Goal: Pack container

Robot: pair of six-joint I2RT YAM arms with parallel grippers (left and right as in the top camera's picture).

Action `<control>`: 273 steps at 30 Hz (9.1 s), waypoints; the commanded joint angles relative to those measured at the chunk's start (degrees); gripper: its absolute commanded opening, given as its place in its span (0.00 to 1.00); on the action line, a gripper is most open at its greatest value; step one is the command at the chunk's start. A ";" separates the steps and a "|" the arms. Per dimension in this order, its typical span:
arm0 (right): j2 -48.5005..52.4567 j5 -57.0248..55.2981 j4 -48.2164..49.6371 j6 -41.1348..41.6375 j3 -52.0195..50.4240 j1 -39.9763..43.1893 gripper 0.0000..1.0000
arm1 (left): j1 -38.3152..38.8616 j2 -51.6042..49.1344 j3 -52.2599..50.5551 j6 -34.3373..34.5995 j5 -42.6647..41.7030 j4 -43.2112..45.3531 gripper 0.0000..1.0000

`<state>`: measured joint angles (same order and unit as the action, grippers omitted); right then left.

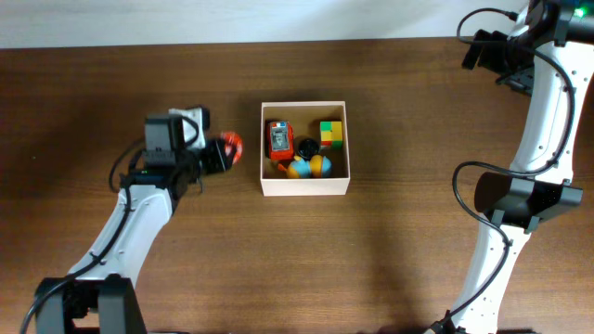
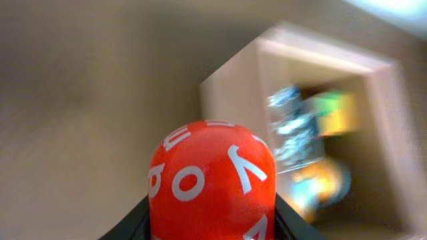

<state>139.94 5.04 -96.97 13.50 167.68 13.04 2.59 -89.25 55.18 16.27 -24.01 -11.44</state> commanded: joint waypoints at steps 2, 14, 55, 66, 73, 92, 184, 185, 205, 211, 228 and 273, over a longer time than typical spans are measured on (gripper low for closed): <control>0.04 0.31 -0.28 0.31 0.98 -0.20 0.99 | -0.22 0.92 4.70 -0.04 -21.68 8.63 0.34; 0.04 0.31 -0.28 0.33 0.98 -0.20 0.99 | 10.05 0.90 5.03 -12.85 -30.75 17.90 0.34; 0.04 0.31 -0.28 0.31 0.98 -0.20 0.99 | 21.81 -9.75 5.03 -25.79 -3.26 10.80 0.40; 0.04 0.31 -0.28 0.31 0.98 -0.20 0.99 | 21.81 -9.75 5.03 -24.70 -4.76 13.20 0.87; 0.04 0.31 -0.28 0.33 0.98 -0.20 0.99 | 21.81 -9.75 5.03 -24.70 -5.79 14.03 0.92; 0.04 0.31 -0.28 0.31 0.98 -0.20 0.99 | 21.79 -9.75 5.05 -24.72 20.50 16.28 0.59; 0.04 0.31 -0.28 0.31 0.98 -0.20 0.99 | 32.52 -17.73 14.67 -31.32 34.58 19.47 0.27; 0.04 0.31 -0.28 0.31 0.98 -0.20 0.99 | 32.24 -17.92 14.67 -31.34 35.19 19.50 0.27; 0.04 0.31 -0.28 0.31 0.98 -0.20 0.99 | 26.23 -22.51 14.69 -31.34 31.43 16.63 0.27; 0.04 0.31 -0.28 0.31 0.98 -0.20 0.99 | 27.06 -22.49 15.02 -31.32 30.23 13.64 0.27; 0.04 0.31 -0.28 0.31 0.98 -0.20 0.99 | 30.77 -22.05 31.85 -31.32 29.49 -12.83 0.27; 0.04 0.31 -0.28 0.31 0.98 -0.20 0.99 | 8.87 -0.44 40.17 -9.46 30.34 -47.04 0.99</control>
<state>139.94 5.04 -96.97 13.52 167.68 13.04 13.76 -90.39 94.41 5.87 5.43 -57.49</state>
